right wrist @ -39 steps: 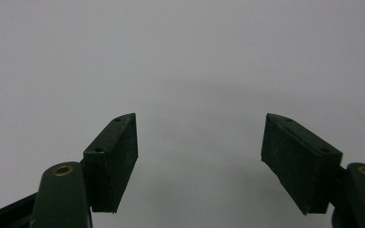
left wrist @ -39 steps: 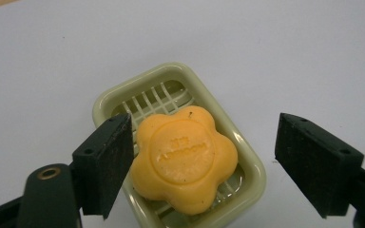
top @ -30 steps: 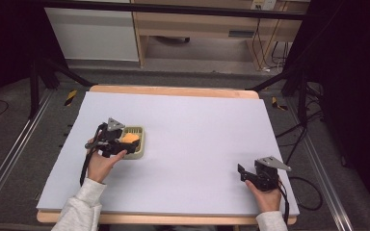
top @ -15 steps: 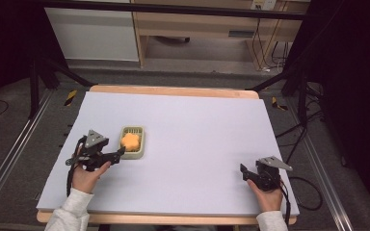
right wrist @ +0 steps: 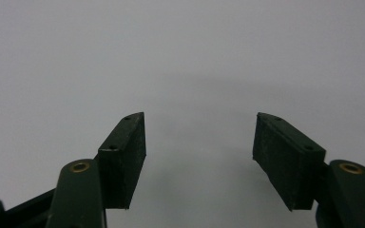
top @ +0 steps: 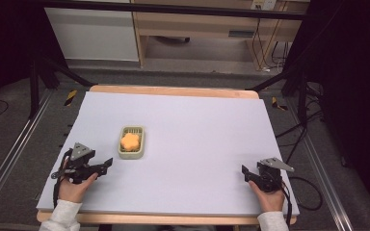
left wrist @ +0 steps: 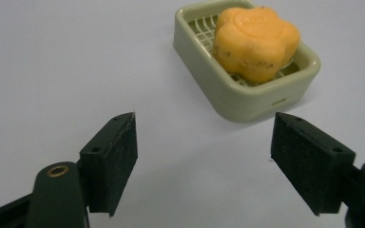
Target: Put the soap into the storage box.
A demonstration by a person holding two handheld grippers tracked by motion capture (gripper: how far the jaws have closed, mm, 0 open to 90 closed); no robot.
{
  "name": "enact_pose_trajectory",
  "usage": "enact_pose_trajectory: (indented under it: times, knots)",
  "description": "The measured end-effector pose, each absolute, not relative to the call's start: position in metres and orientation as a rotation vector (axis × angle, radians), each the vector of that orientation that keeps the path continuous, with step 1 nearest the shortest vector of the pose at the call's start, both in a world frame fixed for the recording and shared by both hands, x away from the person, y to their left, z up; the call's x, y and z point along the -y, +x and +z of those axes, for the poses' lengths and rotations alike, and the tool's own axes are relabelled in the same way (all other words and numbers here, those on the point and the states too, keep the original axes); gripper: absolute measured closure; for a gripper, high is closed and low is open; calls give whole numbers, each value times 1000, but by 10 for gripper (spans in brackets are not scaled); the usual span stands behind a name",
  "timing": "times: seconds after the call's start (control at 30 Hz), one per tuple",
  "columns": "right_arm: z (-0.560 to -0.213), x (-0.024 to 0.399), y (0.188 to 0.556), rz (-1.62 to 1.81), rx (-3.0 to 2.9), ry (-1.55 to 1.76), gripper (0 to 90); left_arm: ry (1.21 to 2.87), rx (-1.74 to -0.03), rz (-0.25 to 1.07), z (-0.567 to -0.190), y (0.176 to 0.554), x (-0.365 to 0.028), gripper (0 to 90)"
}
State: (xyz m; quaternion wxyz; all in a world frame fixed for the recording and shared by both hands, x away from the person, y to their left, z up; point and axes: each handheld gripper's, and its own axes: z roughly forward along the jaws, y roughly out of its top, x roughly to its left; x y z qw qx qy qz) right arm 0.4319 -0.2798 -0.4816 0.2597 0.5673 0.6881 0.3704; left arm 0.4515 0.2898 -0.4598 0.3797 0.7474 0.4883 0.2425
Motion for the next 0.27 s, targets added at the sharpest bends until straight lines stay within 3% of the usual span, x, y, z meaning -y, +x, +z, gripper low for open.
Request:
enact_pose_trajectory:
  times: [0.27]
  knots:
    - [-481, 285, 429, 1010, -1845, 1549, 358, 1903, -1283, 630, -466, 445, -299, 238]
